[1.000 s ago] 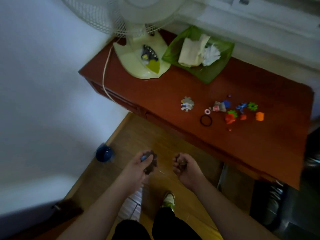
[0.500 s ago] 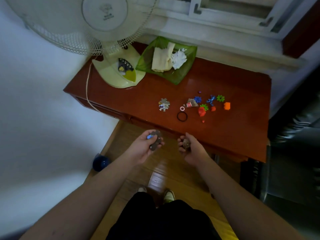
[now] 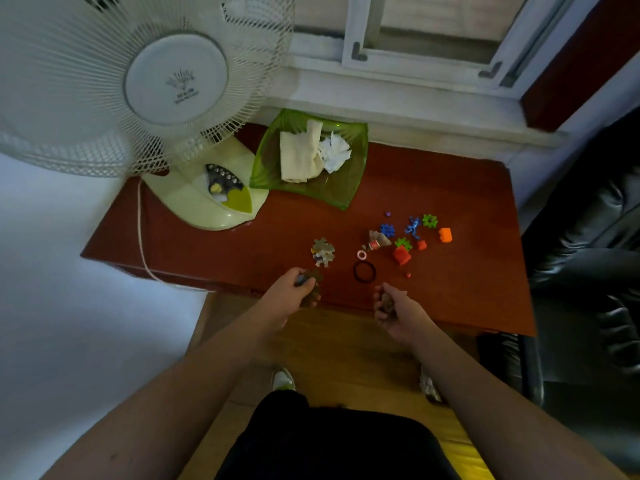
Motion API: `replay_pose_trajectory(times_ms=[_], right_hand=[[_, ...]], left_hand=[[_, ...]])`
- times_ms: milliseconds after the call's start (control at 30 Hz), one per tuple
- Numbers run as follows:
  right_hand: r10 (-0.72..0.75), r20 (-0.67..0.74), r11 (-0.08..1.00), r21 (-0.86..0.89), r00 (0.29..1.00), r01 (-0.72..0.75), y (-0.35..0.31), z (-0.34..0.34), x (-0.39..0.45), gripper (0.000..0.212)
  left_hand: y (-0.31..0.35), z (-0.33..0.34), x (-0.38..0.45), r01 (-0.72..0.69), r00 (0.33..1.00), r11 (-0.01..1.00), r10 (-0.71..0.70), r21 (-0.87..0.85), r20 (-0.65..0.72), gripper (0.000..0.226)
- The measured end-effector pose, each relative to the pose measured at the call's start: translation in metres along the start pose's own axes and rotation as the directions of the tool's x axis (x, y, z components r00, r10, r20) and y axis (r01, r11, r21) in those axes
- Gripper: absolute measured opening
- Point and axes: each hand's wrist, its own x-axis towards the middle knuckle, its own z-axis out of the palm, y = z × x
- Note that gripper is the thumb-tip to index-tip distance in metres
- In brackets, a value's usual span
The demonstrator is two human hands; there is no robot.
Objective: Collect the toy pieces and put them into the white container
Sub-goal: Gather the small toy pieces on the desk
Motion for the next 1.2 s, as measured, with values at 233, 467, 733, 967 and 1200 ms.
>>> replay_pose_trajectory(times_ms=[233, 467, 733, 967, 1200], right_hand=[[-0.021, -0.09, 0.998, -0.057, 0.996, 0.016, 0.004, 0.014, 0.01, 0.02], [0.007, -0.103, 0.989, -0.146, 0.995, -0.022, -0.008, 0.009, 0.025, 0.02], [0.056, 0.038, 0.952, -0.305, 0.998, -0.042, -0.047, -0.001, 0.039, 0.019], [0.067, 0.068, 0.938, -0.345, 0.995, -0.039, -0.065, -0.007, 0.044, 0.019], [0.059, 0.088, 0.946, -0.322, 0.994, -0.028, -0.078, -0.013, 0.043, 0.019]], left_hand=[[0.039, -0.02, 0.047, -0.178, 0.98, 0.77, 0.193, 0.613, 0.043, 0.033], [0.057, -0.009, 0.082, -0.232, 0.946, 0.669, 0.325, 0.706, 0.002, 0.035], [0.056, 0.006, 0.108, -0.134, 0.954, 0.469, 0.299, 0.873, -0.014, 0.033], [0.055, 0.024, 0.11, -0.021, 0.967, 0.449, 0.236, 0.893, -0.096, 0.022], [0.053, 0.023, 0.101, -0.106, 0.917, 0.591, 0.369, 0.8, -0.15, 0.023]])
